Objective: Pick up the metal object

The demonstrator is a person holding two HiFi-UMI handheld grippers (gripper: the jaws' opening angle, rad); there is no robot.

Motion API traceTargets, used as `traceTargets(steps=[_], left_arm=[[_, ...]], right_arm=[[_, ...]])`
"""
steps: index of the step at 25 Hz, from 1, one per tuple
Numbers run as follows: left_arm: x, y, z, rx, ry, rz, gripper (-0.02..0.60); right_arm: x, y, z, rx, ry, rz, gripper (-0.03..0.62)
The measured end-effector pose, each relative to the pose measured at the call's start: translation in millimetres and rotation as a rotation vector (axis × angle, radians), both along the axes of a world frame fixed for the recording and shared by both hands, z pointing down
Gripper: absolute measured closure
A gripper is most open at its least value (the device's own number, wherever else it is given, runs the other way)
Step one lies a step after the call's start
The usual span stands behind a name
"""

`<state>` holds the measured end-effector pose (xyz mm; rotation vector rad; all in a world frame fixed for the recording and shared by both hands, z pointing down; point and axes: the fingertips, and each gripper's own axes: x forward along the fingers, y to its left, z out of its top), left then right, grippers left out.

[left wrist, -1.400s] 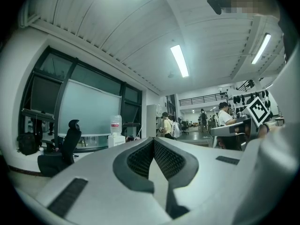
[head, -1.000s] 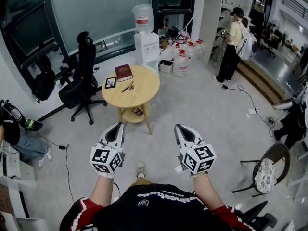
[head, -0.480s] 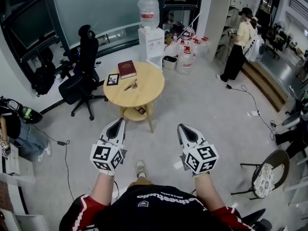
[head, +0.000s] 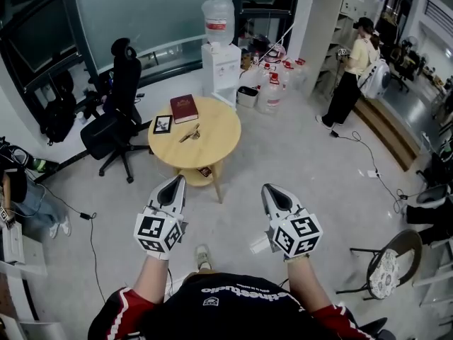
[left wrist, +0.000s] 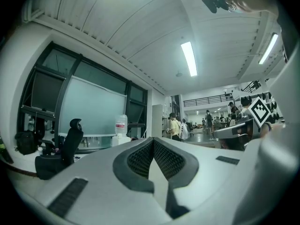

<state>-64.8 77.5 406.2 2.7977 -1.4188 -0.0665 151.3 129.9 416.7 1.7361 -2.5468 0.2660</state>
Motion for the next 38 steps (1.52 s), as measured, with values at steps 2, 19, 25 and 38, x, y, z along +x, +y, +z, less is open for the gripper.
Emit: traceTargets(steps=[2,19,25,38], left_arm=[[0,-13,-1,0.0,0.003,0.002,0.565],[-12,-130,-7,-0.023,0.029,0.032,0.565],[-33,-174,-8,-0.027,0.041,0.036,0.565],[-81,-248,5,-0.042,0.032,0.079,0.565]], right_arm=[[0,-14,-2,0.0,0.004,0.001,0.566],[-15,-130,-14,-0.018,0.024,0.02,0.566],[-39,-175,-19,-0.015,0.035,0.016,0.565],[-101,-246,-14,-0.03,0.06,0.024,0.566]])
